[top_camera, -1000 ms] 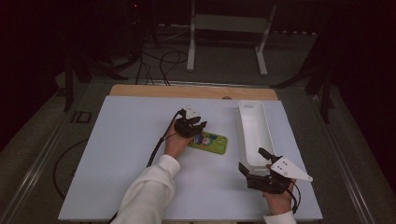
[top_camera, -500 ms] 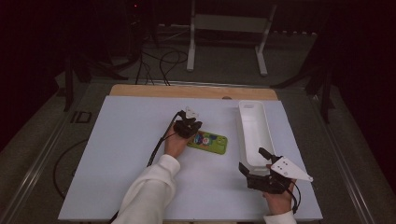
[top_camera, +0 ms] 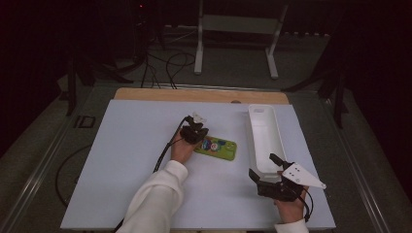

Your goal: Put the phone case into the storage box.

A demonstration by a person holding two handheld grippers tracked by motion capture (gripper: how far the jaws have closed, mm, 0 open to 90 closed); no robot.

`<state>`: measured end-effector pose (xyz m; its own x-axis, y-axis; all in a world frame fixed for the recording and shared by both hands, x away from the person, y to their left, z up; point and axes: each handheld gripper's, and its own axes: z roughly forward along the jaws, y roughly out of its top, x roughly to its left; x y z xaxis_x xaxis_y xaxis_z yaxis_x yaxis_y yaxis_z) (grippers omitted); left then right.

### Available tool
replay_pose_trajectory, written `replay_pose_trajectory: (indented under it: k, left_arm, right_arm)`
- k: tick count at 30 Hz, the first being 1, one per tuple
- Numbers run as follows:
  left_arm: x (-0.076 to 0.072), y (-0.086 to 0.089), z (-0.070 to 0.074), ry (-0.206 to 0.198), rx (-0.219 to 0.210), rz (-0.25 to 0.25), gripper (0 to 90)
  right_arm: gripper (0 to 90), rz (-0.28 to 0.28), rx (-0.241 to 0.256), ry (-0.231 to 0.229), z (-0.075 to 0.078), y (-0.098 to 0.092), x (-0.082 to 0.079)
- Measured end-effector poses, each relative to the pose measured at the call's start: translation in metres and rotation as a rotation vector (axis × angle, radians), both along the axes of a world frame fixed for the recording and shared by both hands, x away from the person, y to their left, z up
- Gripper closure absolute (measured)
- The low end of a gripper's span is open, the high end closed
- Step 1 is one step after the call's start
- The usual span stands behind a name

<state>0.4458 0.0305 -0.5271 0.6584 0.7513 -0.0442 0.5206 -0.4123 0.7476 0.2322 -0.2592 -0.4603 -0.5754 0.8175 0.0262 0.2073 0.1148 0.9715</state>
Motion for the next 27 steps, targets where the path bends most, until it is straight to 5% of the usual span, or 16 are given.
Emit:
replay_pose_trajectory:
  k: [14,27]
  left_arm:
    - [-0.007,0.002,0.004,0.021,0.047,-0.014,90.0]
    - [-0.021,0.004,0.004,0.027,0.047,-0.022,90.0]
  right_arm:
    - [8.6,0.001,-0.005,0.001,-0.001,0.001,0.001]
    - [8.6,0.001,-0.007,-0.001,-0.001,0.001,0.001]
